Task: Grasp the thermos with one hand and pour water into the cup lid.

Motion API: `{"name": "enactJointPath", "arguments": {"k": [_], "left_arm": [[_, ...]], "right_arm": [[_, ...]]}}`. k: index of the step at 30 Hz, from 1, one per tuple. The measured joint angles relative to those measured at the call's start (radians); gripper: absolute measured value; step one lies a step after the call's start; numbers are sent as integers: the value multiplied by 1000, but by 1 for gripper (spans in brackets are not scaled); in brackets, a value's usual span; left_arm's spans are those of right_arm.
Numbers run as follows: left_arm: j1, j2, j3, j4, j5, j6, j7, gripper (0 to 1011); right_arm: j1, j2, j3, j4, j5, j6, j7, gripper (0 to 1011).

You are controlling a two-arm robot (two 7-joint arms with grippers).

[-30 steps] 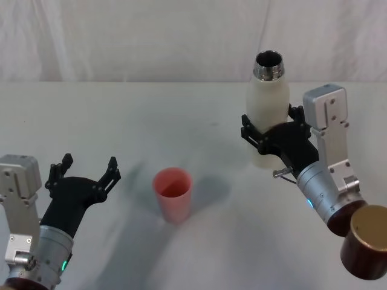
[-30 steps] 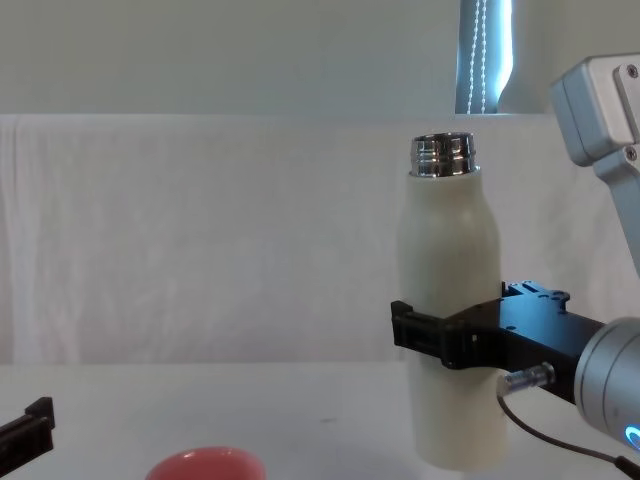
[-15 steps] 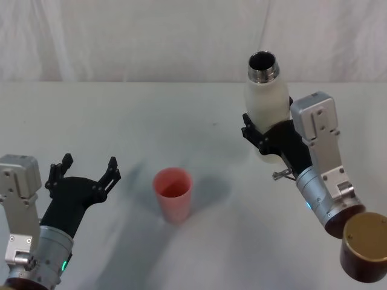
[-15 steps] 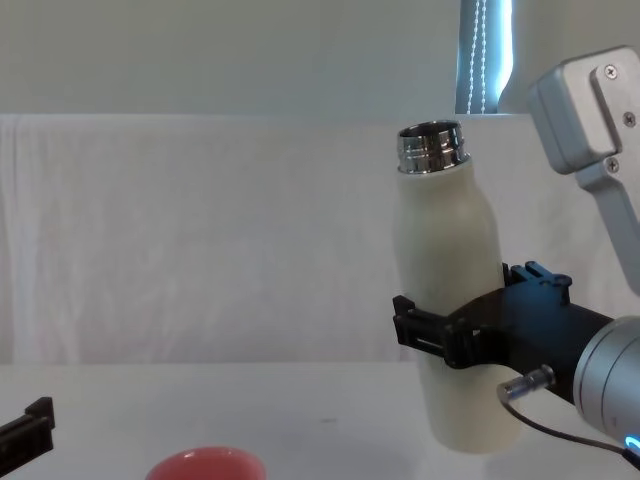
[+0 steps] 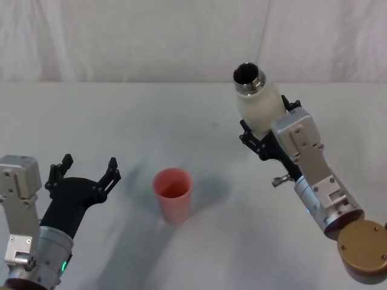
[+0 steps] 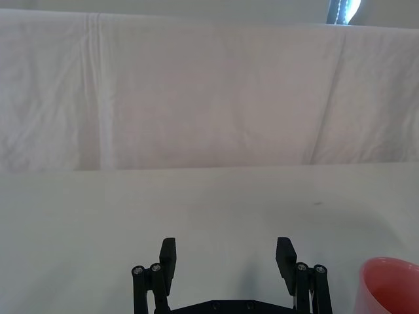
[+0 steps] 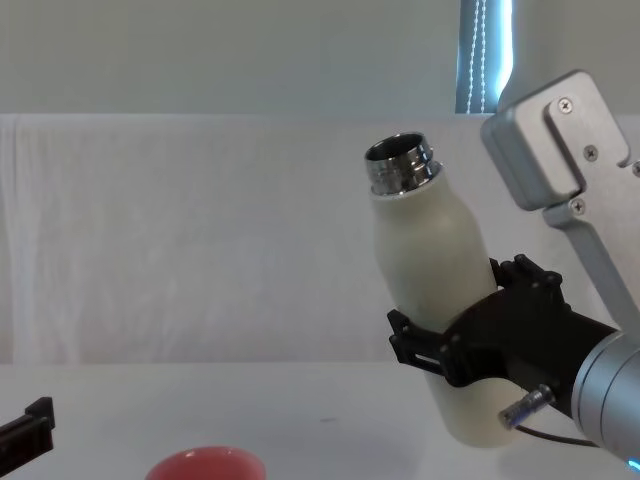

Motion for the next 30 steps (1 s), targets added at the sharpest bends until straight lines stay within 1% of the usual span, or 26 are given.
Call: {"name": "enactJointPath", "arguments": {"k": [11, 12, 21, 23, 24, 28, 30], "left_arm": [[0, 0, 0, 0, 0, 0, 0, 1001], [0, 0, 0, 0, 0, 0, 0, 1001], [0, 0, 0, 0, 0, 0, 0, 1001], [0, 0, 0, 0, 0, 0, 0, 1001], [0, 0, 0, 0, 0, 0, 0, 1001], [0, 0, 0, 0, 0, 0, 0, 1001], [0, 0, 0, 0, 0, 0, 0, 1001]], "right_arm": [[13, 35, -32, 4, -105, -22, -3, 950], [13, 35, -32, 4, -105, -22, -3, 950], [30, 69, -65, 8, -176, -22, 19, 950], [33, 78, -73, 10, -196, -22, 19, 950], [33, 78, -73, 10, -196, -22, 19, 950], [39, 91, -92, 15, -238, -23, 11, 950], [40, 93, -94, 16, -244, -23, 10, 950]]}}
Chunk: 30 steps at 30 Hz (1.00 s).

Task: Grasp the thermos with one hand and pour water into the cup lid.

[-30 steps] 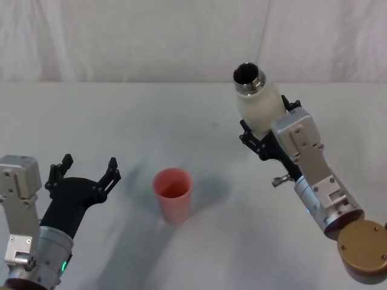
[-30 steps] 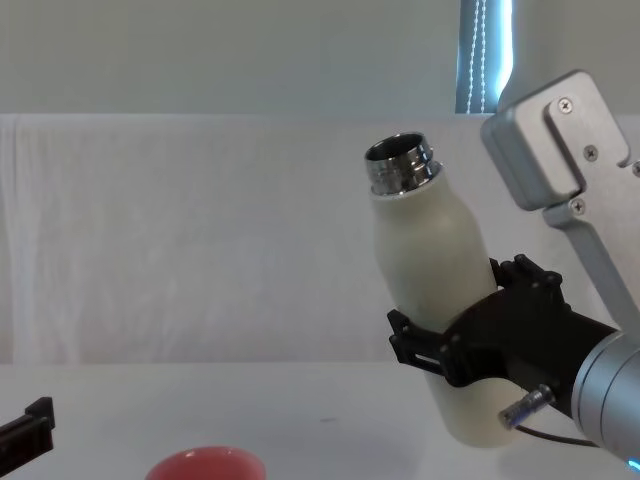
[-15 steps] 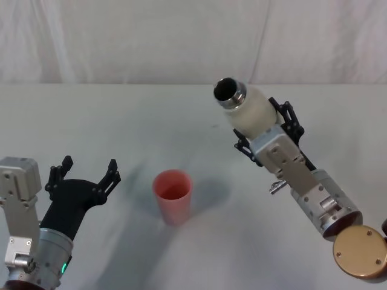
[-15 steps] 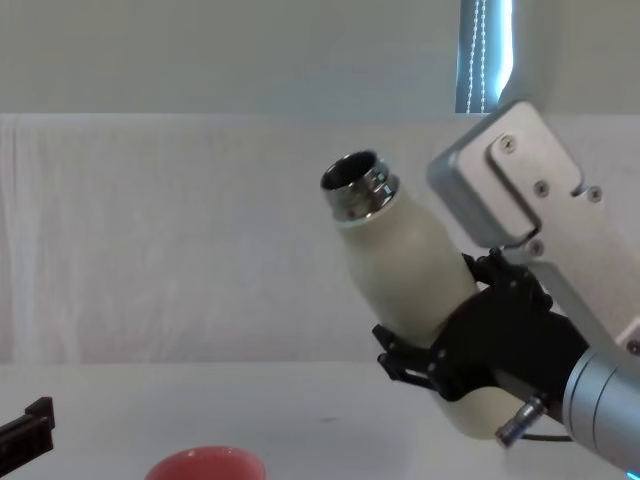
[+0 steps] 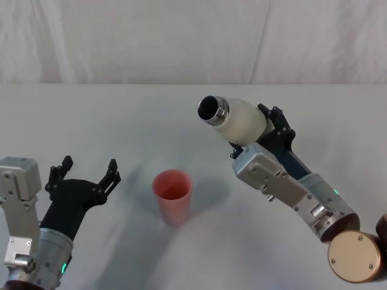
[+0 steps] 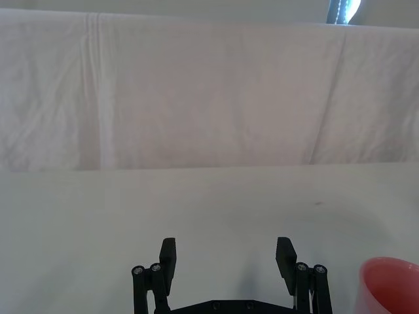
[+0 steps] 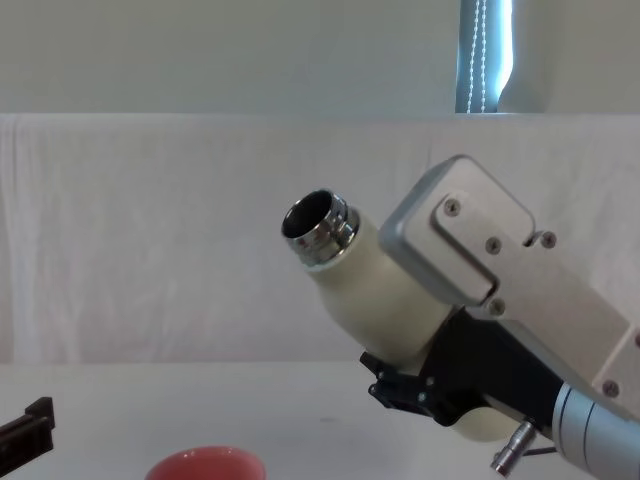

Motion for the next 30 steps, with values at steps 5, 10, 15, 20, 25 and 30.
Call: {"name": "enactJointPath", "arguments": {"k": [5, 10, 15, 20, 25, 30], "left_arm": [[0, 0, 0, 0, 0, 0, 0, 1001], [0, 0, 0, 0, 0, 0, 0, 1001], [0, 0, 0, 0, 0, 0, 0, 1001], [0, 0, 0, 0, 0, 0, 0, 1001], [0, 0, 0, 0, 0, 0, 0, 1001], [0, 0, 0, 0, 0, 0, 0, 1001]], "right_arm": [[5, 7, -13, 7, -37, -4, -17, 950], [12, 13, -25, 18, -77, -8, -39, 950], [18, 18, -36, 29, -113, -9, -59, 950], [24, 24, -50, 41, -151, -9, -77, 950], [31, 31, -59, 48, -177, -8, -84, 950], [39, 38, -70, 55, -203, -5, -90, 950]]}}
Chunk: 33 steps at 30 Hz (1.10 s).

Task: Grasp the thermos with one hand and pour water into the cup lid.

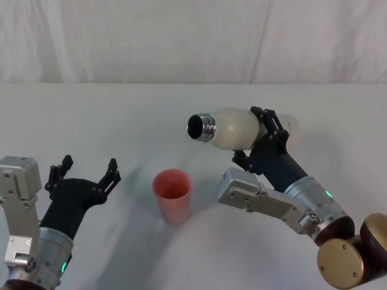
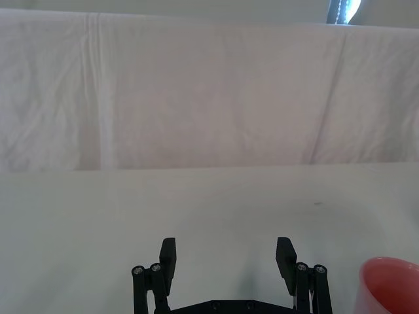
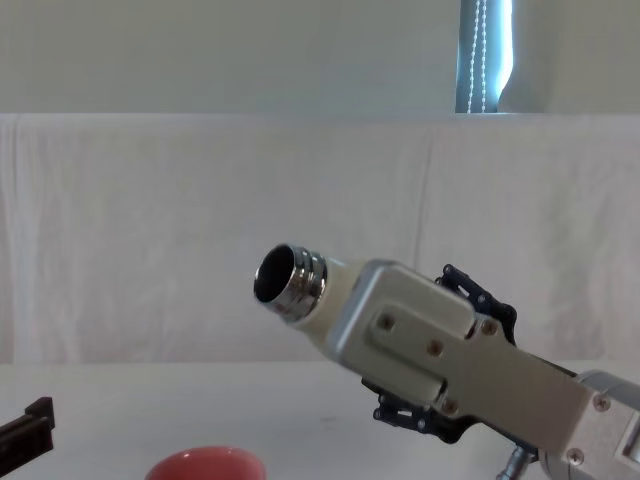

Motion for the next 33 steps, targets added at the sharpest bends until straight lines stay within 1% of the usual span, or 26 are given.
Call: {"name": "enactJointPath", "arguments": {"k": [11, 25, 33], "left_arm": [[0, 0, 0, 0, 0, 0, 0, 1001], [0, 0, 0, 0, 0, 0, 0, 1001], [0, 0, 0, 0, 0, 0, 0, 1001]], "right_arm": [[16, 21, -25, 17, -48, 7, -3, 950], [36, 49, -49, 17, -79, 15, 23, 950], [54, 56, -63, 29, -98, 22, 28, 950]]}}
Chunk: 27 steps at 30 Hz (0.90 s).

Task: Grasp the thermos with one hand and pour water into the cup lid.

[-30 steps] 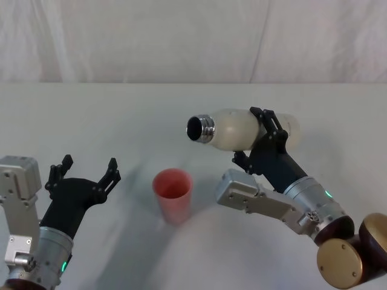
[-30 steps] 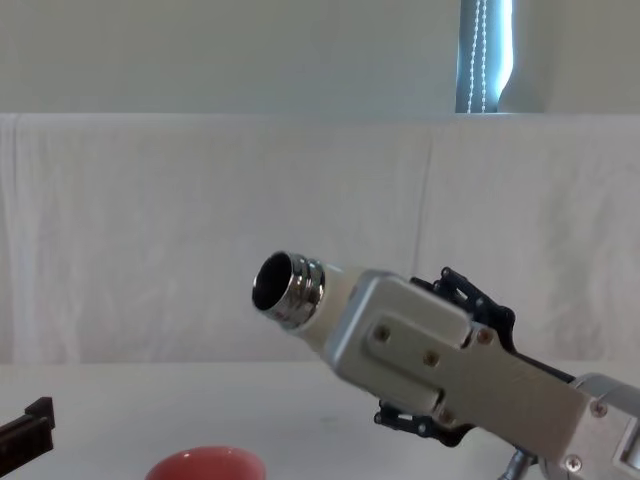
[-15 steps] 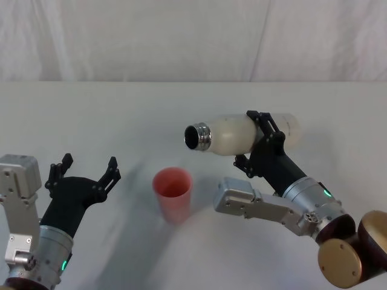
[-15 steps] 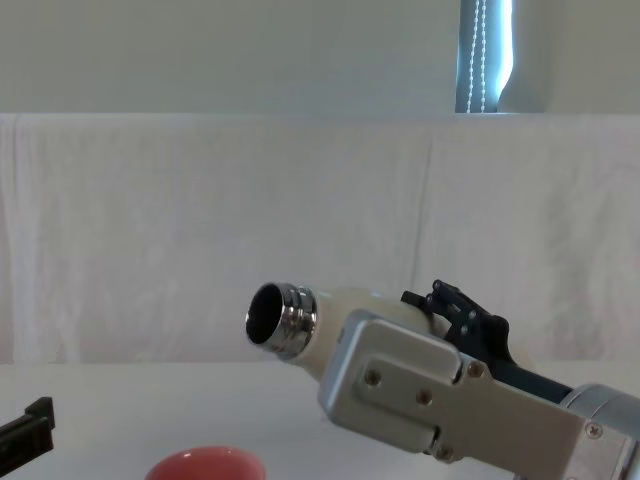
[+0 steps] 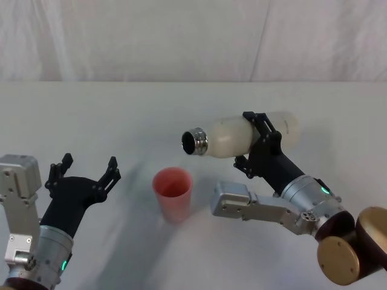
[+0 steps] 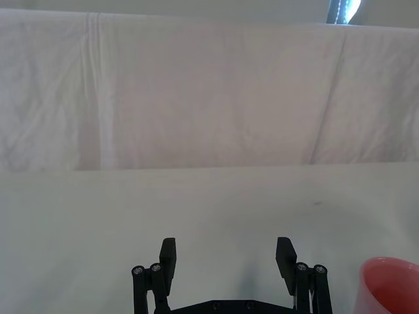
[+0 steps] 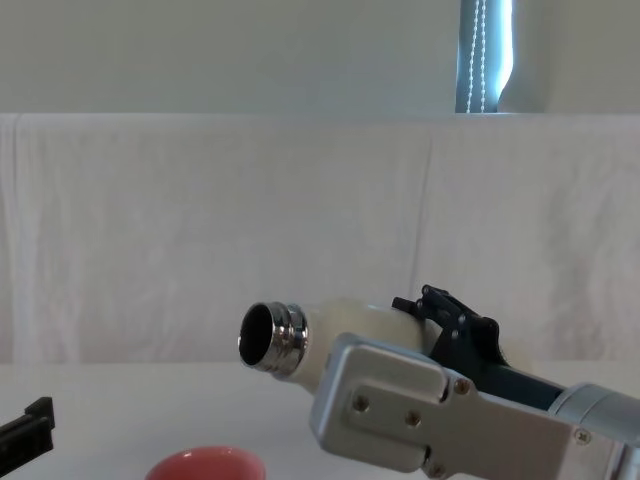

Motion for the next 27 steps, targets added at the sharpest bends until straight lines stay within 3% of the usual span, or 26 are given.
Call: {"name": "enactJointPath", "arguments": {"k": [13, 27], "left_arm": [[0, 0, 0, 0, 0, 0, 0, 1001], [0, 0, 0, 0, 0, 0, 0, 1001]], "right_arm": [[26, 10, -22, 13, -30, 11, 10, 950], [47, 27, -58, 30, -96, 24, -12, 950]]}}
